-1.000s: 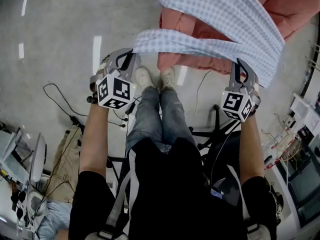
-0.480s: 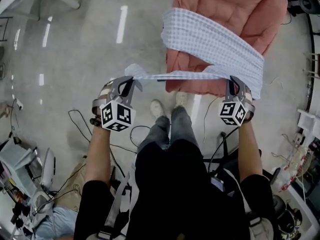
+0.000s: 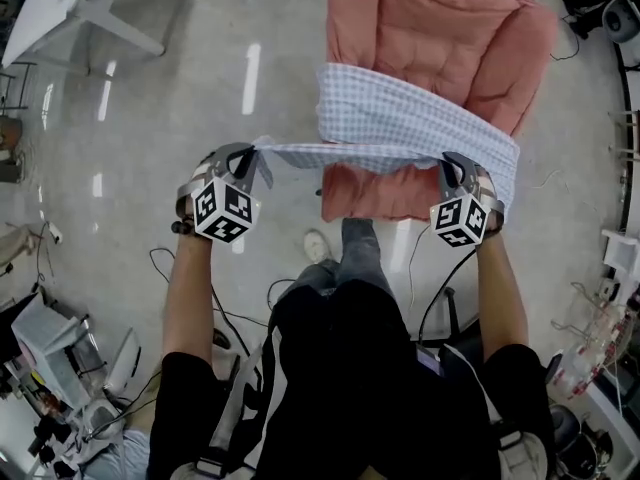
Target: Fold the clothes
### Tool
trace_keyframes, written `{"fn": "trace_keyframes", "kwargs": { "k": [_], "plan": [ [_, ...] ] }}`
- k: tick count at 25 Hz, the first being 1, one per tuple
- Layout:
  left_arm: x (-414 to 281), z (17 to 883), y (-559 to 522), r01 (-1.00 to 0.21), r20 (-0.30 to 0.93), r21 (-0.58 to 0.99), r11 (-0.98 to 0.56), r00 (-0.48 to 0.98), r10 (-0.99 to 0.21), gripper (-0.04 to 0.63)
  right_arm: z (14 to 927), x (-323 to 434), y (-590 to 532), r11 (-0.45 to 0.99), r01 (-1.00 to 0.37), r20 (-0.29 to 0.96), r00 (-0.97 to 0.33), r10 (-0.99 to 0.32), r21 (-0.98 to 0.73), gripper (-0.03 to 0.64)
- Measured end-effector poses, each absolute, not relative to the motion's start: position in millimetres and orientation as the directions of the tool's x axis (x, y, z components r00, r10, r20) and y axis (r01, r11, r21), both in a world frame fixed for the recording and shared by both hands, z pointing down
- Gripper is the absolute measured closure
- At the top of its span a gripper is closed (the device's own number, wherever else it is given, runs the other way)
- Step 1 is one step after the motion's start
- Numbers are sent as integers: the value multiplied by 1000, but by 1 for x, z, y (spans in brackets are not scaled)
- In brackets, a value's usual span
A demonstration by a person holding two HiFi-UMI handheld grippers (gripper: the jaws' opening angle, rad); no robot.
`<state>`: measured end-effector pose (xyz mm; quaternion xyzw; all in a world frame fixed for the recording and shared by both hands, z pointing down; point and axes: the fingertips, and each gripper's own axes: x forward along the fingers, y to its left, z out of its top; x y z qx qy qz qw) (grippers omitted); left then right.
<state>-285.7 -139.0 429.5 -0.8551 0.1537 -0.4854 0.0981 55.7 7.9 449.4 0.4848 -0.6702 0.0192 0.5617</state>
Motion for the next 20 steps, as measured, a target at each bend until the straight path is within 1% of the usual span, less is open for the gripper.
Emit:
{"fn": "trace_keyframes", "kwargs": {
  "k": [4, 8, 11, 16, 20],
  "plan": [
    [-262, 448, -193, -150, 829, -307, -940, 443, -341, 584, 457, 73, -35, 564, -681, 799, 51, -600, 467, 601],
    [-236, 487, -237, -142, 877, -246, -959, 388, -282, 584, 481, 93, -65, 619, -696, 851, -22, -525, 364, 601],
    [-218, 520, -274, -145, 905, -207, -968, 348, -246, 584, 505, 106, -97, 654, -682, 872, -49, -487, 327, 601],
    [-180, 568, -302, -152, 936, -147, -977, 299, -187, 584, 548, 137, -121, 684, -689, 906, -92, -413, 242, 600],
    [-168, 589, -318, -161, 948, -116, -980, 277, -158, 583, 563, 139, -130, 706, -682, 918, -130, -374, 191, 600]
  ]
}}
